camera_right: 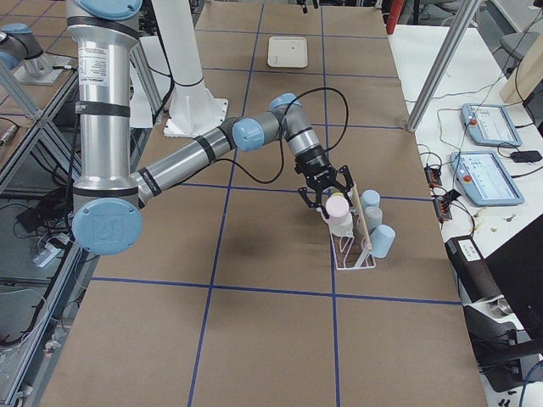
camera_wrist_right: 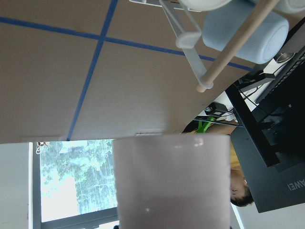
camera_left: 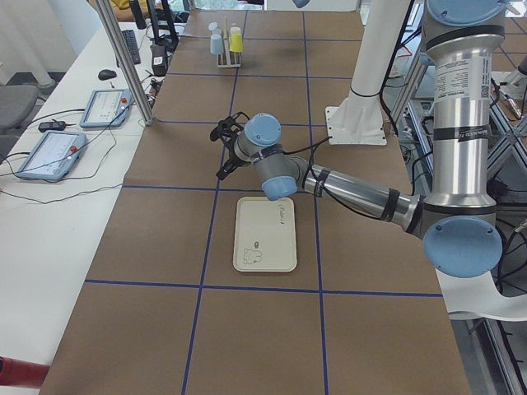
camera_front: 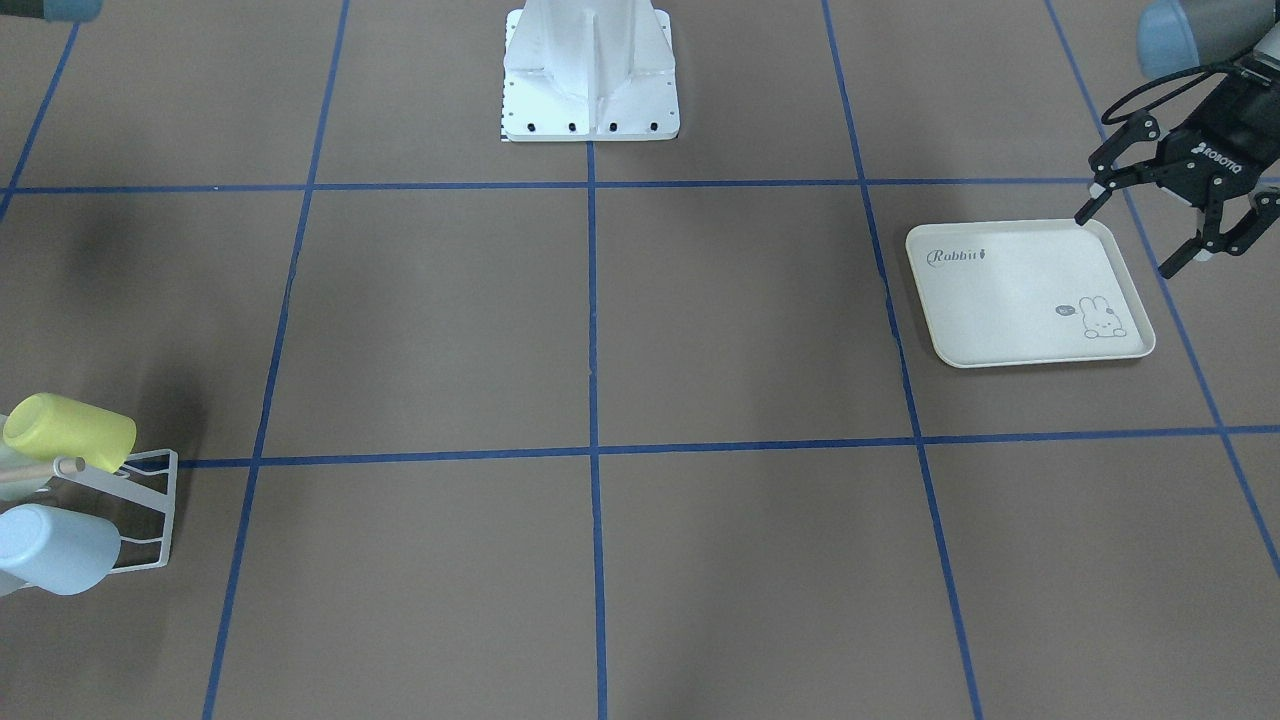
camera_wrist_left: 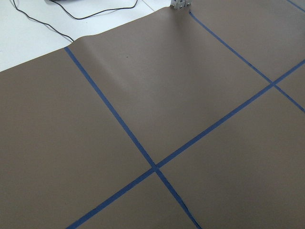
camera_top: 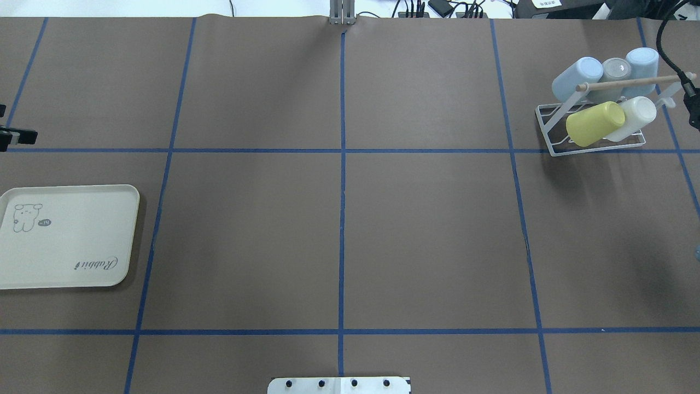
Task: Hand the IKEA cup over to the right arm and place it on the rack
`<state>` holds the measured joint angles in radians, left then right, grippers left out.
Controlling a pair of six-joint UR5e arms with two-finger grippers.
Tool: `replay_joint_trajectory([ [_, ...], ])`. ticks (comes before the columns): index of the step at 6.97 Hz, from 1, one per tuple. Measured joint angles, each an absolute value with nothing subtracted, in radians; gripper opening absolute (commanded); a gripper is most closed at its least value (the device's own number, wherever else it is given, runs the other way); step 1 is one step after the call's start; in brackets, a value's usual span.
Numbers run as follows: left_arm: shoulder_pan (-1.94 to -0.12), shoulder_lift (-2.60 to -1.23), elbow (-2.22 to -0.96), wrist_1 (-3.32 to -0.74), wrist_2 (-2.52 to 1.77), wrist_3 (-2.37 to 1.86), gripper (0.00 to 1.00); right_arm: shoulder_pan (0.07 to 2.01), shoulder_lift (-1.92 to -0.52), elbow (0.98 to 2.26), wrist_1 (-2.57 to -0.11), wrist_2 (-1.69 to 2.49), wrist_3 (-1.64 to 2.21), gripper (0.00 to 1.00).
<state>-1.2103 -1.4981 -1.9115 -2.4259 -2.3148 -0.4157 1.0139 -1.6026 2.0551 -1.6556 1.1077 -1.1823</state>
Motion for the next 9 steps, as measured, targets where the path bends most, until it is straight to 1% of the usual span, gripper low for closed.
replay_joint_trajectory([
  [1,-1.21,-1.498,-1.911,-2.427,-2.315,-0.416,1.0,0.998,-1.594,1.988,-1.592,1.072,-1.189,0.0],
  [3,-1.21,-1.497,-1.911,-2.428,-2.315,-0.416,1.0,0.955,-1.562,1.912,-1.538,1.003,-1.194,0.0],
  [6,-1.21,-1.497,-1.912,-2.428,-2.316,-0.417,1.0,0.904,-1.526,1.874,-1.52,0.905,-1.194,0.0],
  [9,-1.21,-1.493,-1.912,-2.43,-2.316,-0.42,1.0,0.886,-1.527,1.811,-1.442,0.875,-1.192,0.0],
])
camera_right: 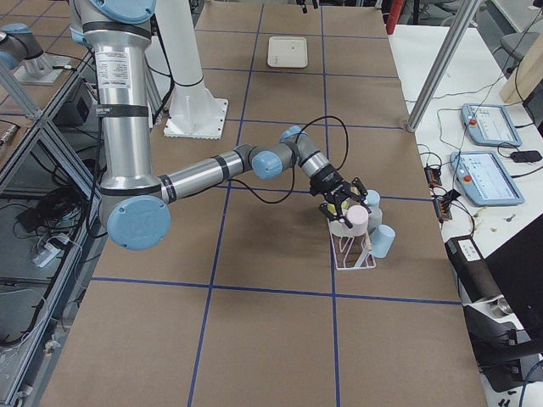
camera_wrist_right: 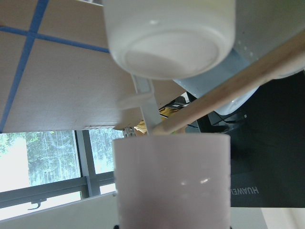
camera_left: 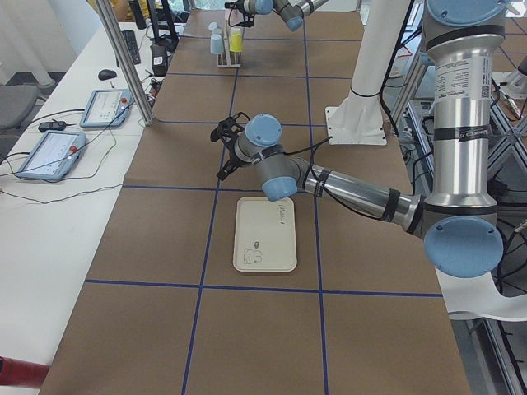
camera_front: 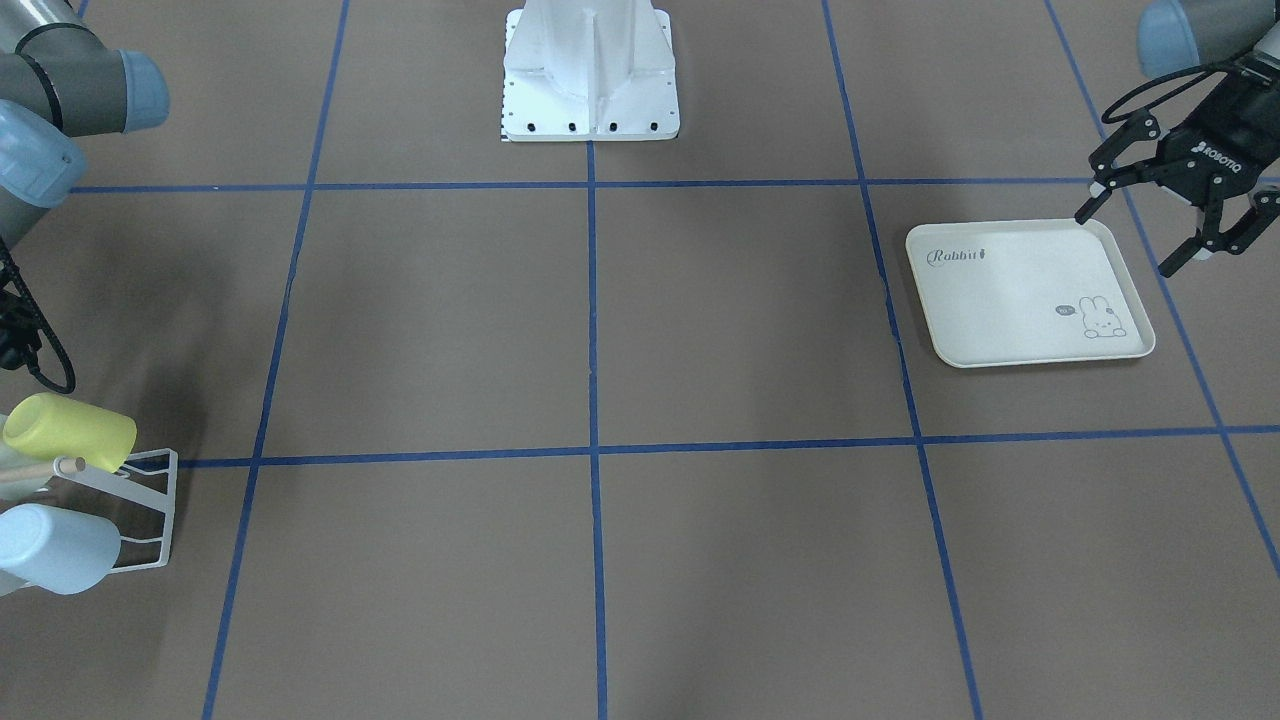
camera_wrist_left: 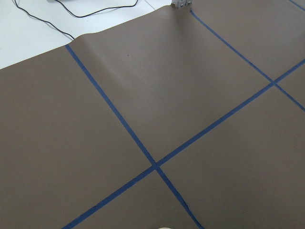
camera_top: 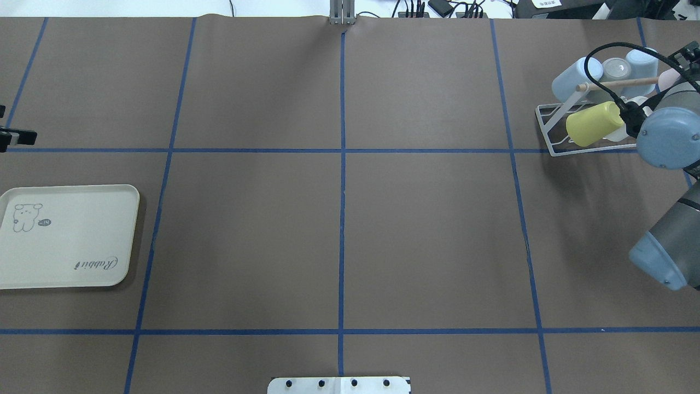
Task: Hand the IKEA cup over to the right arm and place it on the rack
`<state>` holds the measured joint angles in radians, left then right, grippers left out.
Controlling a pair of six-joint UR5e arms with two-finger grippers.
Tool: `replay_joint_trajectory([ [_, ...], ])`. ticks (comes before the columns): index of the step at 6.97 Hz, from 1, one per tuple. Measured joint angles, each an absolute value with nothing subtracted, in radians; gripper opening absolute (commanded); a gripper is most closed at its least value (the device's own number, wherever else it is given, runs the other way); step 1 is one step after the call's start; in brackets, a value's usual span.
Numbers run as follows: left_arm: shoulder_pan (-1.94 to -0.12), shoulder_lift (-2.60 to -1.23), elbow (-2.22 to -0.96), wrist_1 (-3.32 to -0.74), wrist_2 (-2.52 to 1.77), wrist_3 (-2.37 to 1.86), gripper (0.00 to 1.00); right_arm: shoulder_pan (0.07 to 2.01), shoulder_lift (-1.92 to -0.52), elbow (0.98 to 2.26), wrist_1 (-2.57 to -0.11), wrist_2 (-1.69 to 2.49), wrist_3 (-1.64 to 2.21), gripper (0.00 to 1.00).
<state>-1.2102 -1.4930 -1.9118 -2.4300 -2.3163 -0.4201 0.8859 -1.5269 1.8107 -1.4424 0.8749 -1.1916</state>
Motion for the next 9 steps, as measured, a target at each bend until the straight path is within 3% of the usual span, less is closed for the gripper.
replay_joint_trajectory([
  [9,-1.206,-1.486,-1.91,-2.436,-2.316,-0.429,1.0,0.862,-1.54,1.765,-1.425,0.871,-1.181,0.01],
])
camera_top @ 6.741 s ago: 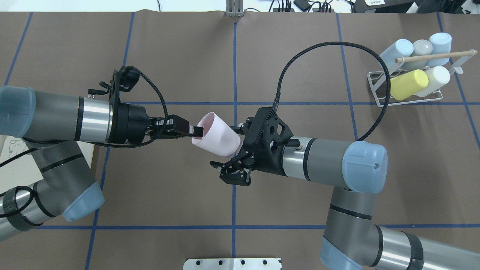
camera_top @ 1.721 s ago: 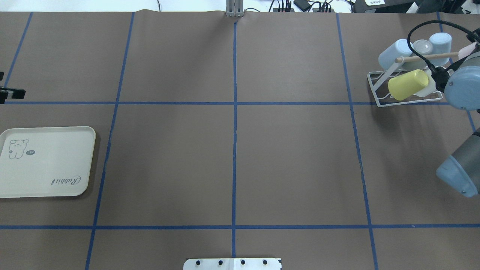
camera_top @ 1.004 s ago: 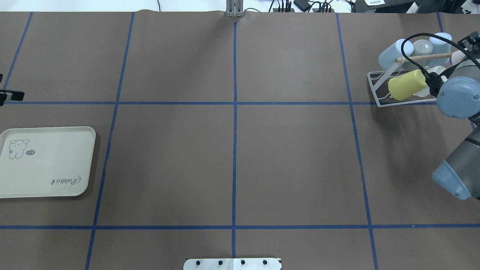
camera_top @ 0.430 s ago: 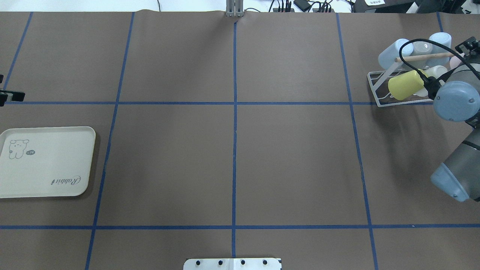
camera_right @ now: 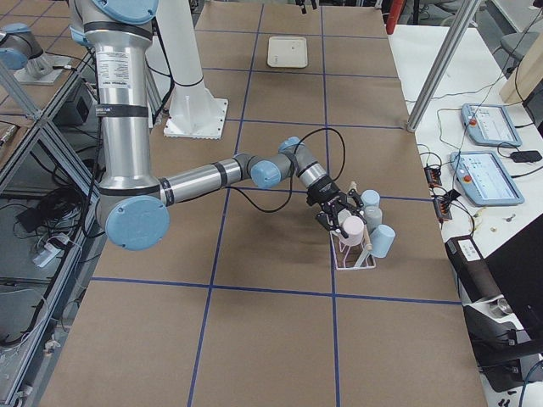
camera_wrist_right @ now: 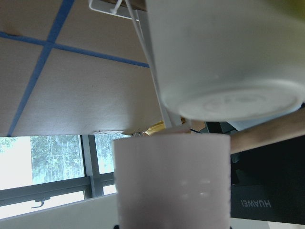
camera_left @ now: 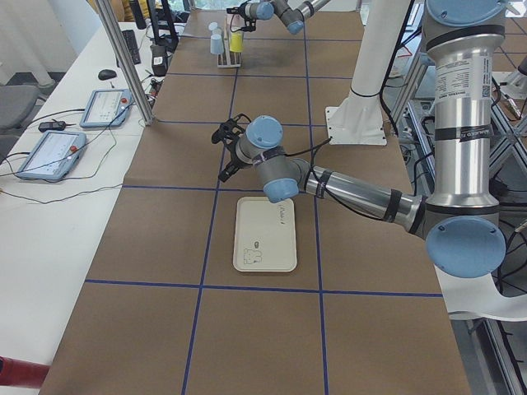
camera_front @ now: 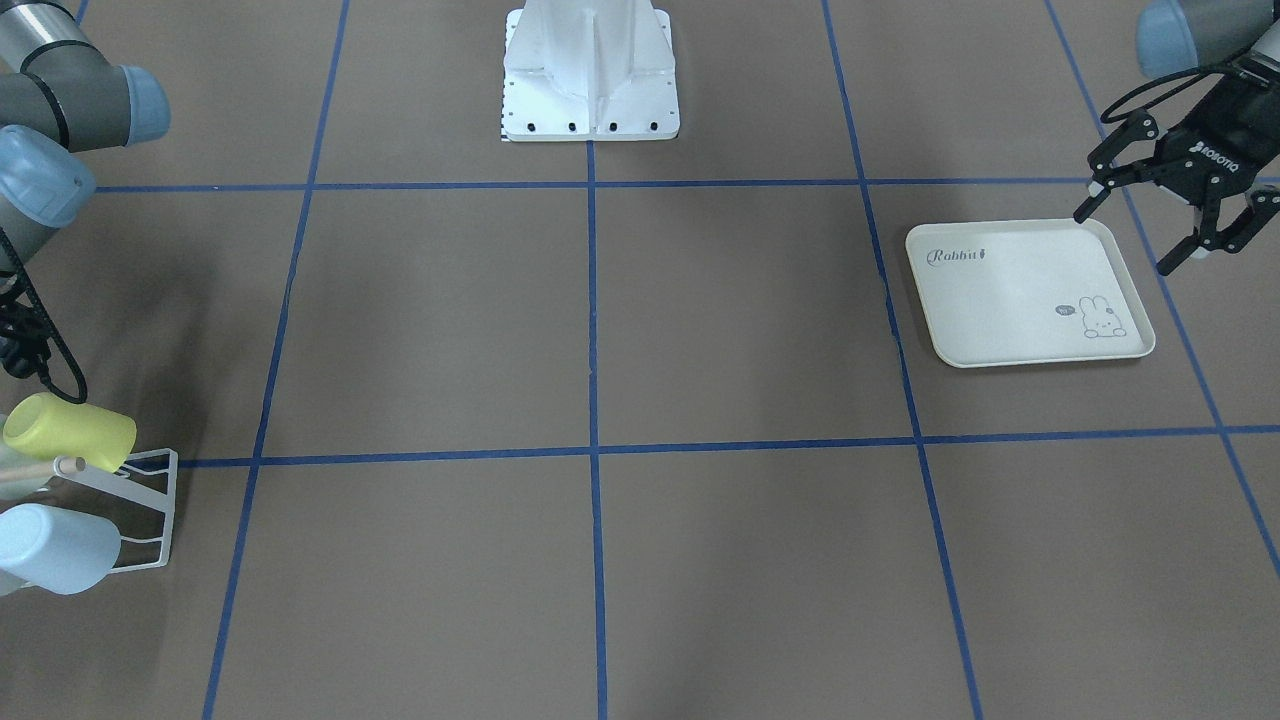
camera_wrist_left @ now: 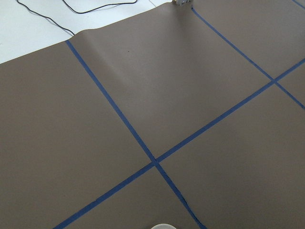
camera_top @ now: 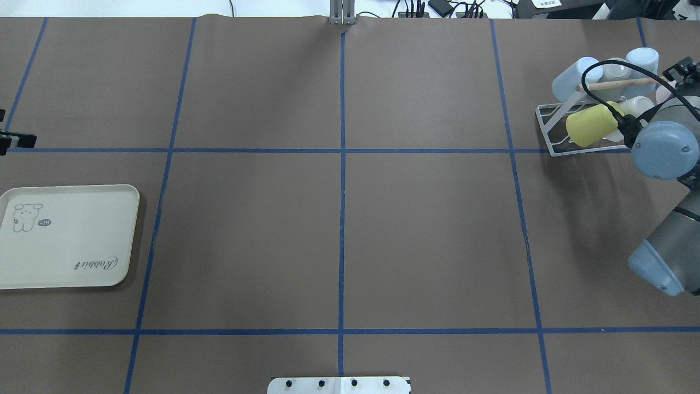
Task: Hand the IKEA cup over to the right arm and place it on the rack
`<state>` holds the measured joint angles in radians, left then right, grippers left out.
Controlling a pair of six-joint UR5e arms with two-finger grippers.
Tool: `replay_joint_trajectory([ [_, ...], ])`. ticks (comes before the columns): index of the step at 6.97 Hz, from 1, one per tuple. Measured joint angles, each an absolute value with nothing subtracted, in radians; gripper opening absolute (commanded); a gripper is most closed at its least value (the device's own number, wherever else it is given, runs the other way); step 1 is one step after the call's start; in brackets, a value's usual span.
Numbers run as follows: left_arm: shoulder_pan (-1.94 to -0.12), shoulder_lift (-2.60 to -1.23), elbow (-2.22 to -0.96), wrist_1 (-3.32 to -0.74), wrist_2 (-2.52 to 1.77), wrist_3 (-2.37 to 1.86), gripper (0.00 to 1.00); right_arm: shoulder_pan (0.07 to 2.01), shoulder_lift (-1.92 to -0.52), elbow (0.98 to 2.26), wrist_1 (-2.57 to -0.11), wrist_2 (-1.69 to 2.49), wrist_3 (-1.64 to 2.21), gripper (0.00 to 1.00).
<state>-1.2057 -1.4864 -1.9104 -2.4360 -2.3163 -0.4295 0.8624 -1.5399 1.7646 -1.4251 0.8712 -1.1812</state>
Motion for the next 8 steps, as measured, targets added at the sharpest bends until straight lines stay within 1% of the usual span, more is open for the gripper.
replay_joint_trajectory([
  [1,-1.206,-1.486,-1.91,-2.436,-2.316,-0.429,1.0,0.859,-1.54,1.759,-1.425,0.871,-1.182,0.01],
  [4,-1.205,-1.486,-1.908,-2.436,-2.315,-0.43,1.0,0.851,-1.54,1.732,-1.424,0.856,-1.185,0.1],
  [5,-1.204,-1.487,-1.908,-2.436,-2.315,-0.43,1.0,0.846,-1.538,1.725,-1.424,0.844,-1.185,0.36],
  [6,-1.204,-1.487,-1.908,-2.436,-2.315,-0.43,1.0,0.843,-1.535,1.72,-1.424,0.839,-1.188,0.71],
  [7,-1.204,-1.488,-1.908,-2.436,-2.315,-0.431,1.0,0.839,-1.53,1.716,-1.423,0.838,-1.196,0.99],
  [8,-1.204,-1.488,-1.908,-2.436,-2.315,-0.431,1.0,0.837,-1.527,1.714,-1.422,0.839,-1.2,0.99],
])
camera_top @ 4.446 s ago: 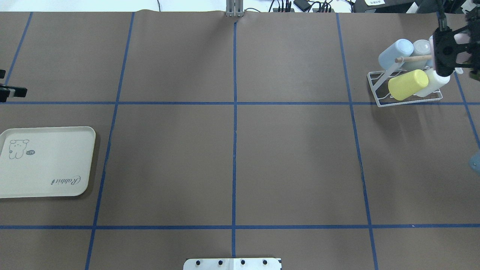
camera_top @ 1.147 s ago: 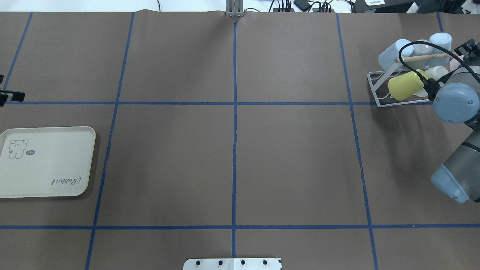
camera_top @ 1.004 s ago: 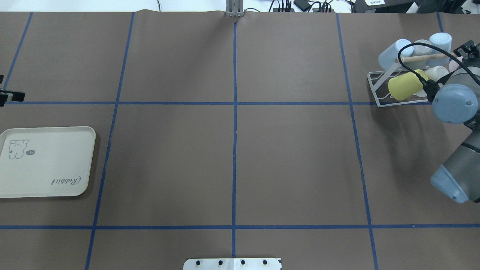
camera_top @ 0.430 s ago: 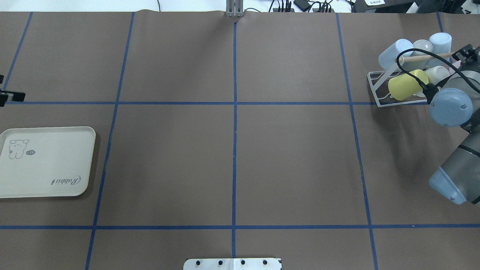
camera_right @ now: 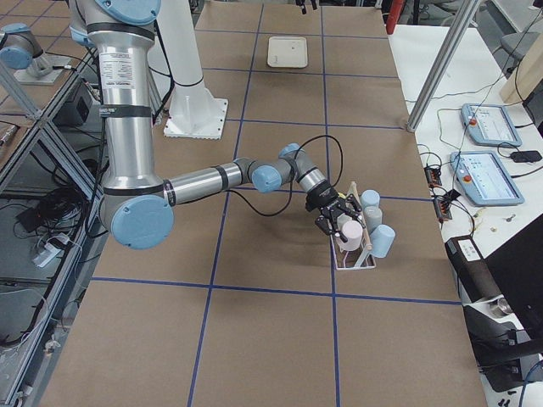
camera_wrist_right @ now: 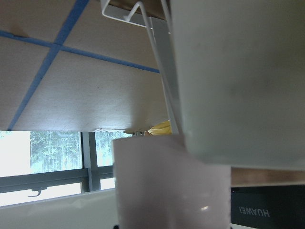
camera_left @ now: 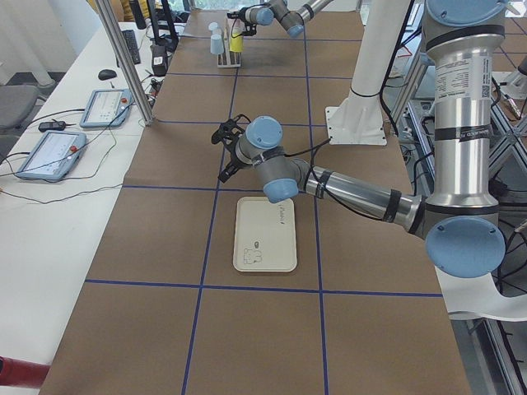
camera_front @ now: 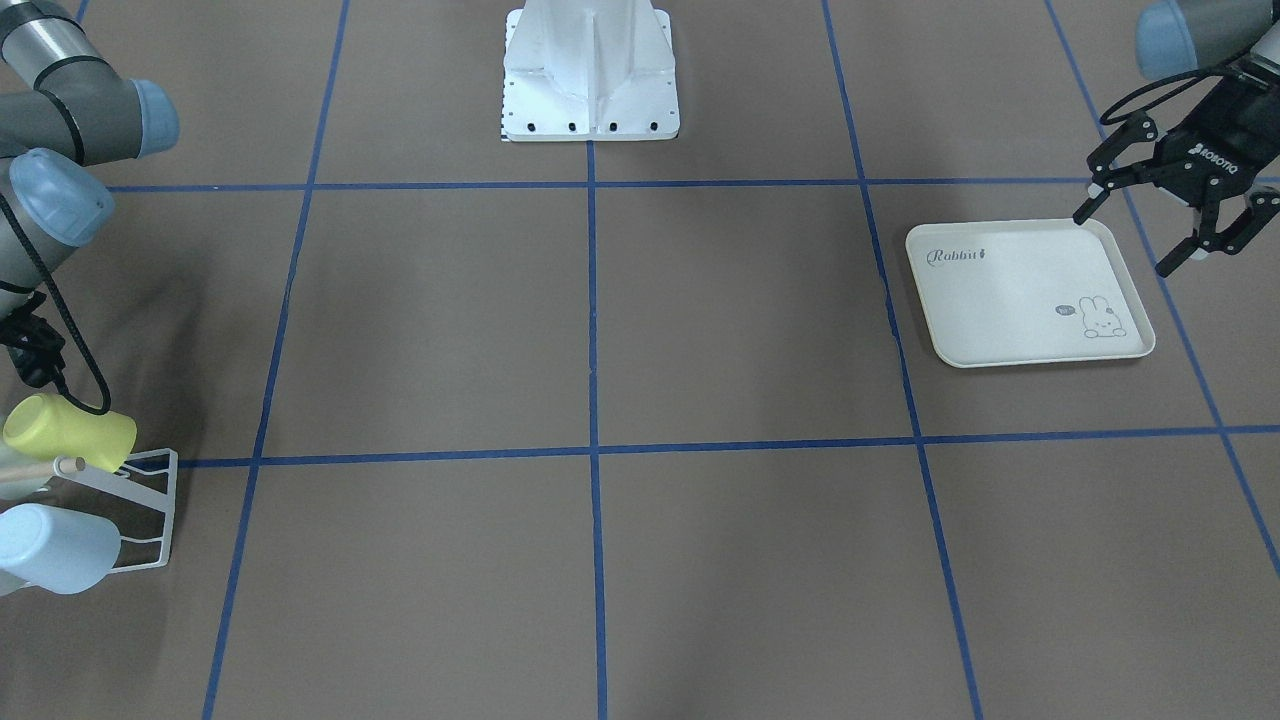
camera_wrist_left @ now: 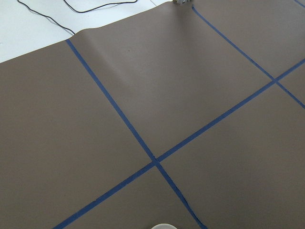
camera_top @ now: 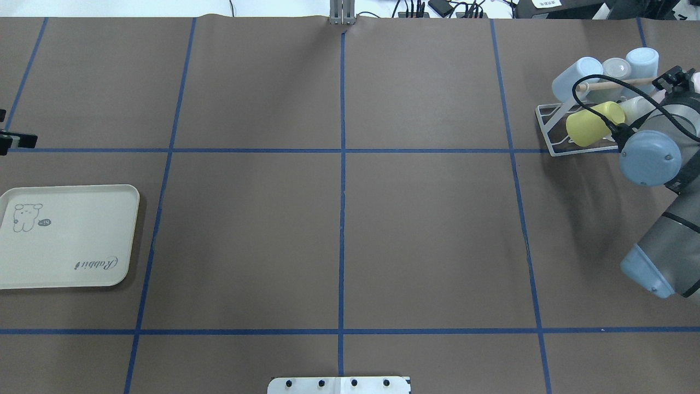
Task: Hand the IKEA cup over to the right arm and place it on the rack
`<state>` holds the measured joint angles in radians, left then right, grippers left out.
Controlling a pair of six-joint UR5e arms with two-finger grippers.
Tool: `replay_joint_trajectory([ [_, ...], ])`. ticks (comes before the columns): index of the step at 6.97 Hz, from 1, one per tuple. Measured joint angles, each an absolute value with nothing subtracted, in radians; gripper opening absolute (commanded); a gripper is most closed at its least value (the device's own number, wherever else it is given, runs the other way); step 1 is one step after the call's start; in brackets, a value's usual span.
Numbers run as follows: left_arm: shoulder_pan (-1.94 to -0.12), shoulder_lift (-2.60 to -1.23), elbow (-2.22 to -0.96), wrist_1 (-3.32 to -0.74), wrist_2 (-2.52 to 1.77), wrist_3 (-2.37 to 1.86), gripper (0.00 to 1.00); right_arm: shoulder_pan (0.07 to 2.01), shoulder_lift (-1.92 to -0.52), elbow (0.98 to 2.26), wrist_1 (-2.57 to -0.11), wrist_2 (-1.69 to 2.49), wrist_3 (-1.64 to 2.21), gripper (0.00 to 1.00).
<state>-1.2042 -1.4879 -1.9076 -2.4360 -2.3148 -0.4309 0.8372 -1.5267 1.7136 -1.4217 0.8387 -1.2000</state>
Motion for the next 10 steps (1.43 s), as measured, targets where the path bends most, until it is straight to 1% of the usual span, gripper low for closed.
replay_joint_trajectory([
  [3,-1.204,-1.488,-1.909,-2.436,-2.316,-0.431,1.0,0.836,-1.524,1.715,-1.419,0.837,-1.201,0.99],
  [5,-1.204,-1.486,-1.909,-2.436,-2.316,-0.43,1.0,0.848,-1.506,1.751,-1.421,0.859,-1.195,0.99],
  [6,-1.205,-1.485,-1.91,-2.436,-2.316,-0.431,1.0,0.898,-1.491,1.779,-1.421,0.948,-1.169,0.99],
  [8,-1.205,-1.485,-1.909,-2.436,-2.316,-0.43,1.0,1.078,-1.467,1.811,-1.42,1.271,-1.01,0.99],
  [10,-1.204,-1.486,-1.909,-2.436,-2.316,-0.43,1.0,1.202,-1.481,1.814,-1.42,1.523,-0.702,0.99],
])
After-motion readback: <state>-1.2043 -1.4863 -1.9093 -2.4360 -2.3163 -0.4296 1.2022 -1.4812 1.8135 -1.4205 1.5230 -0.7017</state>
